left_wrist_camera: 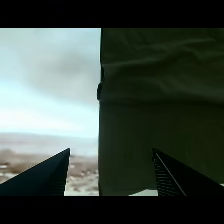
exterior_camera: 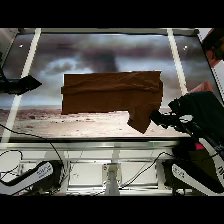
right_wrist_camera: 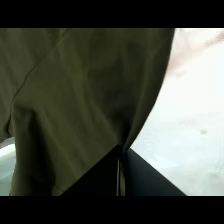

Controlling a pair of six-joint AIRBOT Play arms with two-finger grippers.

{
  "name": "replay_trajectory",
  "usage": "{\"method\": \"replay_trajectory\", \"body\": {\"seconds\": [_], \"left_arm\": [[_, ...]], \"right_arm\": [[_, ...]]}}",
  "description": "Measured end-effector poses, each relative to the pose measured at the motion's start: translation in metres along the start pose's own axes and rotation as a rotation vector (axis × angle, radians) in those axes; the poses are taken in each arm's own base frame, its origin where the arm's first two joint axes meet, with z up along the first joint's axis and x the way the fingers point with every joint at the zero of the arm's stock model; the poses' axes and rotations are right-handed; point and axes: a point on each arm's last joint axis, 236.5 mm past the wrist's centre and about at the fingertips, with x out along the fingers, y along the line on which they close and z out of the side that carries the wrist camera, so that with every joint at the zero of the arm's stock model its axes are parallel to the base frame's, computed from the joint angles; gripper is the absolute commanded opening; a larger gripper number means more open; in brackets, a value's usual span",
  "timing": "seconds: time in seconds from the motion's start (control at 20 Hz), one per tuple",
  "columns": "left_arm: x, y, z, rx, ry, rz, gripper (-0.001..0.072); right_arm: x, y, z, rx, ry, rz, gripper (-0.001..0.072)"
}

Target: Fold the clothes and pants, and hang the long-sleeved shirts on hangers.

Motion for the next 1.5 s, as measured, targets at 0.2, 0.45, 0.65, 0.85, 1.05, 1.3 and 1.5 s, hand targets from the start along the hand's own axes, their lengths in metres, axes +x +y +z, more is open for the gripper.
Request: {"method": "replay_trajectory", "body": {"seconds": [0.2,0.45,0.65,0.85,1.05,1.3,1.5], "left_arm": [[0.000,0.000,-0.001,0.000,0.005,-0.002,0.0546],[0.012,0.003,-0.023,-0.028,0.058,-0.011,0.0547],[0.042,0.013,-0.071,-0.122,0.138,-0.015,0.0547],[0.070,0.008,-0.121,-0.268,0.198,-0.065,0.0547],[0.088,0.006,-0.158,-0.390,0.224,-0.082,0.0546],[0.099,0.009,-0.174,-0.442,0.215,-0.076,0.0538],[0.111,-0.001,-0.177,-0.490,0.220,-0.117,0.0403]], "right_arm": [[-0.002,0.002,0.000,-0.006,-0.004,0.006,0.0014],[-0.022,0.021,0.011,-0.053,-0.070,0.052,0.0015],[-0.034,0.034,0.018,-0.066,-0.118,0.087,0.0015],[-0.038,0.037,0.020,-0.069,-0.132,0.096,0.0015],[-0.039,0.038,0.021,-0.066,-0.137,0.101,0.0015],[-0.039,0.039,0.021,-0.067,-0.137,0.102,0.0015],[-0.039,0.039,0.021,-0.067,-0.138,0.102,0.0014]]}}
